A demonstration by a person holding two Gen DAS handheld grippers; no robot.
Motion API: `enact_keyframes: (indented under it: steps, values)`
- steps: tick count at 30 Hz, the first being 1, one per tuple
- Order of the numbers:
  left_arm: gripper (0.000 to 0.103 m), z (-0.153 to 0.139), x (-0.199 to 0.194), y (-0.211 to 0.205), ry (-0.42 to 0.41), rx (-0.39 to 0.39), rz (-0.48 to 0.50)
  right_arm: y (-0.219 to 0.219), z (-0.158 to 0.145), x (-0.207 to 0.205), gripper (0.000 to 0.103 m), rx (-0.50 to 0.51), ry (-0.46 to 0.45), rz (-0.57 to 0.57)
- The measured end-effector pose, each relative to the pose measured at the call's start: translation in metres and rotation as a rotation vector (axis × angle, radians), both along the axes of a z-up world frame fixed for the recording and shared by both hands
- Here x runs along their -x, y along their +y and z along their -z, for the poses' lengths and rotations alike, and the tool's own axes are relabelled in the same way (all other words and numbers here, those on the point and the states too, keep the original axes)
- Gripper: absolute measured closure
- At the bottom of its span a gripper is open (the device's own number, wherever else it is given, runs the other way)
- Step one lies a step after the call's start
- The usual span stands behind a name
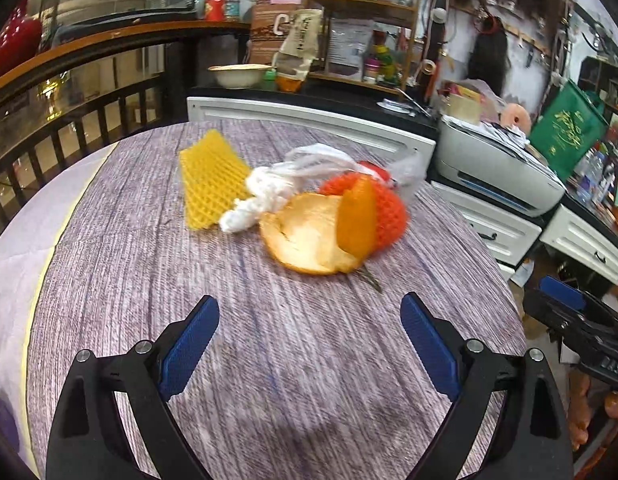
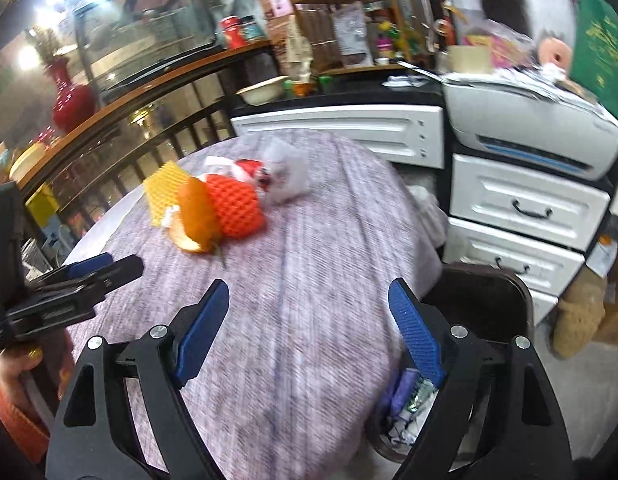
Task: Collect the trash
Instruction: 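Return to the table and grasp the orange peel pieces with the left tool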
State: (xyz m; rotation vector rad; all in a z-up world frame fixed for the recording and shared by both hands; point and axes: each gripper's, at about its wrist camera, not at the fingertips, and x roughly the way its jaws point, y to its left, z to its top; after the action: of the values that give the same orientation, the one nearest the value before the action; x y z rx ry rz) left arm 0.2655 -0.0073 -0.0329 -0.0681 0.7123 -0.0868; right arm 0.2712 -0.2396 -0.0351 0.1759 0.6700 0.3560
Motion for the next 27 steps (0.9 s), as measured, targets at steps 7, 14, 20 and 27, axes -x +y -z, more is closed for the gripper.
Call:
enact_keyframes:
  steps: [7, 14, 20, 27]
  values:
    - [0.029, 0.001, -0.026, -0.005, 0.010, -0.030, 0.048, 0.017, -0.001, -0.013, 0.022, 0.024, 0.008, -0.021]
    - [0.035, 0.009, -0.058, -0.024, 0.043, 0.005, 0.079, 0.018, 0.003, -0.019, 0.022, 0.043, 0.031, -0.017]
    - [0.069, 0.020, -0.076, -0.031, 0.072, 0.018, 0.075, 0.014, 0.010, -0.025, 0.022, 0.041, 0.065, -0.009]
    - [0.081, 0.020, -0.059, -0.015, 0.072, 0.072, 0.052, 0.020, 0.009, -0.030, 0.022, 0.050, 0.065, -0.032]
